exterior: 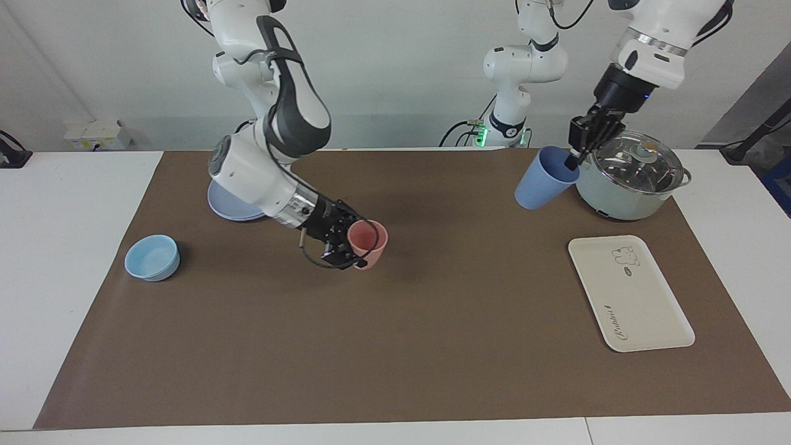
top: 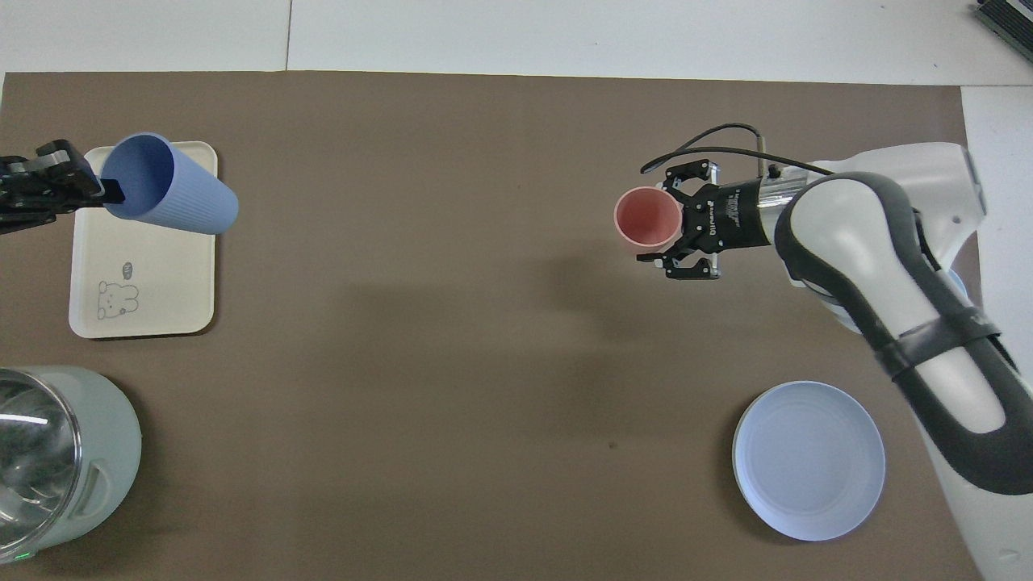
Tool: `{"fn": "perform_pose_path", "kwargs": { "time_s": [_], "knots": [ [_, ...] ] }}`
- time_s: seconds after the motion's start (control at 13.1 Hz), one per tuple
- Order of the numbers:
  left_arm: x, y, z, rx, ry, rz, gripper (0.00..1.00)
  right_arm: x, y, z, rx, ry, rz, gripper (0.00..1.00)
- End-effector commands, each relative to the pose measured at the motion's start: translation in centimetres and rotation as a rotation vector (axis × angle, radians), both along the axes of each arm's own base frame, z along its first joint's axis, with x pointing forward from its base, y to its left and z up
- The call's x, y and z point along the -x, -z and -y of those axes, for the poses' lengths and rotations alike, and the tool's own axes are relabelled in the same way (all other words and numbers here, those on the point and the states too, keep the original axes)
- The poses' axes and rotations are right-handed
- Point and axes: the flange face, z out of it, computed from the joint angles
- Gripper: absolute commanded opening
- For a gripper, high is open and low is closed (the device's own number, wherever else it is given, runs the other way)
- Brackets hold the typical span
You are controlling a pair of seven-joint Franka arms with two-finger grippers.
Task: Place cup on tray
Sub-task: 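Pull the blue cup toward the tray while the right gripper carries the pink cup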
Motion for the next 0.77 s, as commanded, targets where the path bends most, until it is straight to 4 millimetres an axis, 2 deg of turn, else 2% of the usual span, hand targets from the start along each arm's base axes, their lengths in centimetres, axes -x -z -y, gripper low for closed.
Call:
{"fn": "perform_pose_path", "kwargs": {
  "time_s": [0.0, 0.15, 0.23, 0.38, 0.54, 0.69],
  "knots": [
    [-3.3, 6.1, -7.7, -0.055, 0.032, 0.042, 0.0, 0.7, 1.4, 6.3, -0.031, 0.07, -0.004, 0.0],
    [-5.2, 12.3, -15.4, -0.112, 0.112, 0.063, 0.0, 0.7, 2.7, 10.6, -0.026, 0.087, 0.017, 0.0],
    [-5.6, 14.0, -17.4, -0.119, 0.116, 0.082, 0.0, 0.8, 3.4, 11.9, -0.026, 0.088, 0.02, 0.0],
    [-5.5, 17.2, -17.8, -0.122, 0.092, 0.092, 0.0, 1.2, 6.0, 16.1, -0.057, 0.088, 0.028, 0.0],
    [-4.2, 20.5, -18.3, -0.144, 0.119, 0.08, 0.0, 1.5, 8.9, 18.8, -0.091, 0.073, 0.063, 0.0],
    [-2.8, 23.3, -18.4, -0.142, 0.117, 0.083, 0.0, 1.7, 9.7, 19.8, -0.083, 0.072, 0.067, 0.0]
  ]
}}
